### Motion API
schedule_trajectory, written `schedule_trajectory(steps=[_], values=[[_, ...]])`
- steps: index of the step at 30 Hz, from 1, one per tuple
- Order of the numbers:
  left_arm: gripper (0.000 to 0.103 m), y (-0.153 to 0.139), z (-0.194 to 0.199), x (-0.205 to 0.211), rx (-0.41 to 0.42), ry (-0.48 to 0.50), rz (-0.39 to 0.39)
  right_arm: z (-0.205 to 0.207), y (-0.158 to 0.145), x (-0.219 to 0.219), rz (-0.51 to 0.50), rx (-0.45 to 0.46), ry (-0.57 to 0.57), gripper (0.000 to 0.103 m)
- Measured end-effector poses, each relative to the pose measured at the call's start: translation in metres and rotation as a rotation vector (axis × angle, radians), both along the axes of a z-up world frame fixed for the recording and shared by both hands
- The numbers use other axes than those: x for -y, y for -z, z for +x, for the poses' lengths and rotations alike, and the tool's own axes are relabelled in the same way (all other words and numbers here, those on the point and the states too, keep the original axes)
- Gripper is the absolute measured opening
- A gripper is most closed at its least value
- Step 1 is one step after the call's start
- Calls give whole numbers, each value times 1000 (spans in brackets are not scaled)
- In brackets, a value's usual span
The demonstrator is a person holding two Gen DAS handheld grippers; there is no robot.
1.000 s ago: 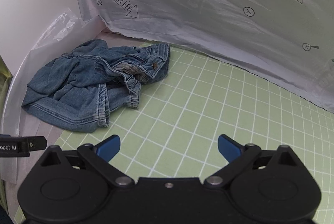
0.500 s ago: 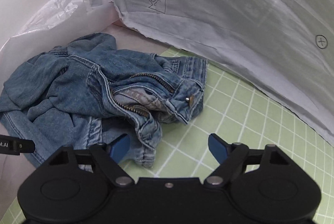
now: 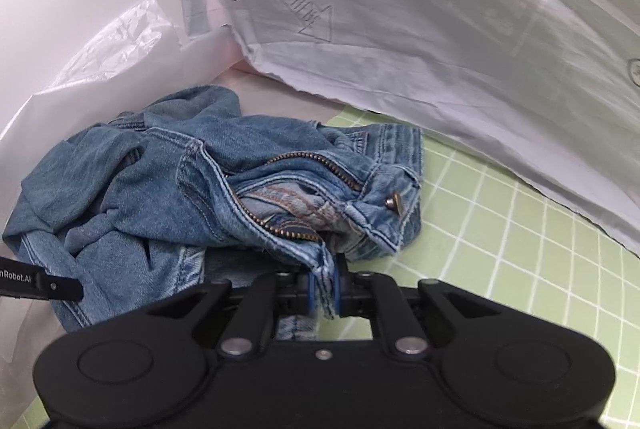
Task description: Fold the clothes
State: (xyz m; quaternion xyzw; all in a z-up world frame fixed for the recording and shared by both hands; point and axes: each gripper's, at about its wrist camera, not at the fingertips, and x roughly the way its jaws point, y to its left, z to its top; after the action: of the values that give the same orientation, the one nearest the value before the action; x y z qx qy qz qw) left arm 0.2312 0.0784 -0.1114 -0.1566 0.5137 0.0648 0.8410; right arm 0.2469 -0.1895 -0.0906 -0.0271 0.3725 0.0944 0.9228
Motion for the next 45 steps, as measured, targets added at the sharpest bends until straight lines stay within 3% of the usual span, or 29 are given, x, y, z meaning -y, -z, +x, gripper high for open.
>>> schedule_trajectory(steps=[8,19,25,32,34,37,39,44,45], values=[[13,-21,-44,34,23,106,-15,-65,-12,82,-31,-4,211,8],[10,-43,-133,111,42,256,-18,-253,-15,239,-74,-65,630,9],[9,-43,-191,162,21,261,-11,-352,-17,323,-92,-113,830,9],[10,-45,-229,204,5,245,13,-443,-8,421,-141,-139,1051,9],[13,-45,-241,214,-13,255,23,-461,-3,438,-96,-151,1091,10],[39,-42,-256,226,-49,266,37,-483,2,445,4,-164,1119,21],[43,-38,-262,232,-65,264,42,-490,5,440,64,-153,1106,43],[47,-25,-271,235,-105,244,30,-492,15,429,288,-165,1066,53],[47,-23,-273,234,-107,237,19,-490,16,428,318,-168,1042,60]])
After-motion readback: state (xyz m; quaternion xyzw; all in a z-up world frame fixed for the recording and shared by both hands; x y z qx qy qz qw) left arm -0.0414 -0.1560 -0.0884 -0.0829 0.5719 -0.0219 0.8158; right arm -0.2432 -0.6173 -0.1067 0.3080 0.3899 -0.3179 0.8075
